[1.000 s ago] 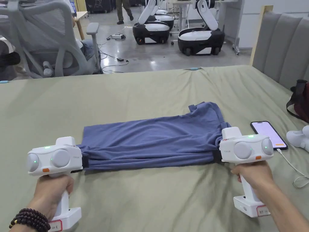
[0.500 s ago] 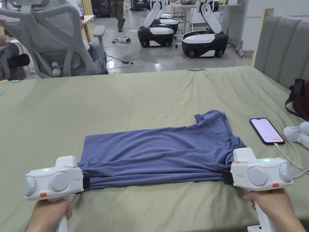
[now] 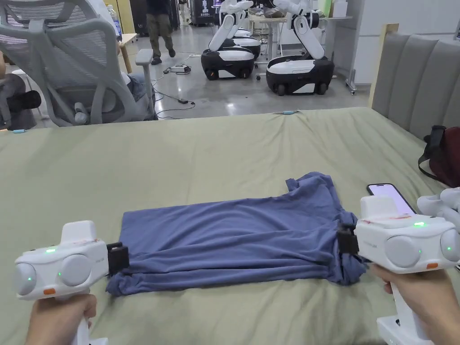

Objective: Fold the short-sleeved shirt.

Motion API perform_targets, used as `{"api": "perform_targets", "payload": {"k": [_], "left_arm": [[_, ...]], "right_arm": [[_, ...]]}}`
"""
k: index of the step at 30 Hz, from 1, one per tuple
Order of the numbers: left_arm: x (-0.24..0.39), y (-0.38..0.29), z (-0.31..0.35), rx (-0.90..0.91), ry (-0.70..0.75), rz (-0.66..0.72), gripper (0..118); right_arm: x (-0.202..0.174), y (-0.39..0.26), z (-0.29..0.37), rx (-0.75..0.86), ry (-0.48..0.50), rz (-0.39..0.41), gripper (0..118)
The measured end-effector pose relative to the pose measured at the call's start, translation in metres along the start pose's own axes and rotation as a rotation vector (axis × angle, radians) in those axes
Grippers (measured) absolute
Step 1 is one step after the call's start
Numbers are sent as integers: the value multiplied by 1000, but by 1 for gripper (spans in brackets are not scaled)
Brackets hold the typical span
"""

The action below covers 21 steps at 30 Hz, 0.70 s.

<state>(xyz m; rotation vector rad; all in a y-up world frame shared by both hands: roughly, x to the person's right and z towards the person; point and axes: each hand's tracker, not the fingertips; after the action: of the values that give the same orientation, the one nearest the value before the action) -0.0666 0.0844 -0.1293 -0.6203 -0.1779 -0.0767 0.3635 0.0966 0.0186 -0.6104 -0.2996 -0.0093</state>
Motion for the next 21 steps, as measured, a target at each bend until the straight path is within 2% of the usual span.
{"api": "perform_targets", "payload": {"k": [1,2,3,5,11,12,13,15,16,17,19,21], "left_arm": [[2,3,3,26,4,-9,30],[6,7,4,27,21,-18,5],[8,10,6,29,24,-6,0],[2,20,7,57,-23,39,0],[8,69,-42,28,-57,20,0],[6,80,-64,11,-45,20,16],[7,88,-79,-4,-29,11,38],[9,104,-117,-66,9,-23,90],[12,109,-131,-96,19,-43,101],[13,112,-145,-102,9,-37,104],[12,114,-173,-97,-39,-3,103],[11,112,-198,-166,-37,17,103]], "right_arm": [[-2,4,2,11,-14,4,4],[-5,8,2,27,-43,10,0],[-7,12,3,27,-28,11,0],[-10,18,6,22,24,16,0],[-25,22,-4,37,40,40,0],[-26,21,-8,29,55,31,0],[-26,21,-12,21,67,23,0],[-24,18,-20,-1,81,7,0],[-25,17,-25,-7,81,11,0],[-25,17,-30,-17,80,19,0],[-24,16,-41,-36,78,28,0],[-21,16,-50,-51,87,15,0]]}}
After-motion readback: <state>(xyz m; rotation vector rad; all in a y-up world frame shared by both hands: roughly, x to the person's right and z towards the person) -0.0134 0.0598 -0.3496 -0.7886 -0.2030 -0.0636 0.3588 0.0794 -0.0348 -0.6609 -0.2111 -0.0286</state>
